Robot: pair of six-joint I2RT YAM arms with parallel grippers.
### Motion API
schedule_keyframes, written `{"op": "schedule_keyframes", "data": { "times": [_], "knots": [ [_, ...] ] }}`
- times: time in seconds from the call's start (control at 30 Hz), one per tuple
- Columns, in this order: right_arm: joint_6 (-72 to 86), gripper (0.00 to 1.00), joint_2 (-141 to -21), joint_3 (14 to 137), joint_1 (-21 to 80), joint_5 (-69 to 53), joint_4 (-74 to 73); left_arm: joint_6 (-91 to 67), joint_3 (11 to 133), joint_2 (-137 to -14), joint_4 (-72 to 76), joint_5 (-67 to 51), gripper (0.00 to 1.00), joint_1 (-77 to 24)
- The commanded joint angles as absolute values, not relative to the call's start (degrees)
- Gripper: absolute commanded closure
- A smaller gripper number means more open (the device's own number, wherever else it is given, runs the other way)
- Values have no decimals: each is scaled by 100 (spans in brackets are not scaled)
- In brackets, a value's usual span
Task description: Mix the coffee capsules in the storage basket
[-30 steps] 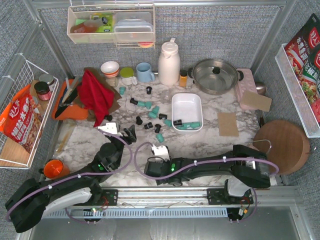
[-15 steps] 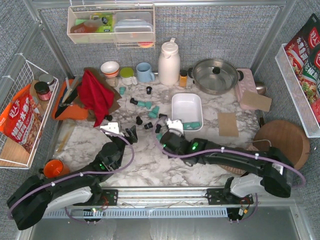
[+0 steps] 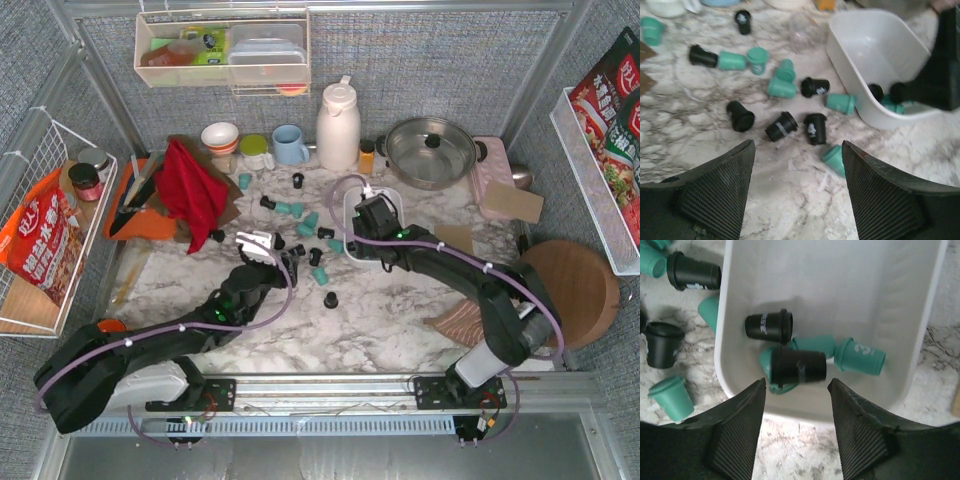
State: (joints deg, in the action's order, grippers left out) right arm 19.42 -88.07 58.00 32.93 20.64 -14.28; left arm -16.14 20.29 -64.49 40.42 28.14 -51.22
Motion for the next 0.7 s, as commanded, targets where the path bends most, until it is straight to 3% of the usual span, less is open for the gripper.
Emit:
{"op": "schedule_keyframes", "data": {
  "times": [0.0,0.23,0.67],
  "knots": [
    [1945,40,-9142,5938,3022,1363,-1036,-1720,2337,-6754,3309,1761,23,-5126],
    [1644,33,-8864,5562,2861,1276,-563,-2335,2537,-7179,2867,1303,27,-5142],
    [1175,32,-6886,3915,2526,1995,163,-2637,3635,-8407,1904,1026,30,-5658]
  ]
}}
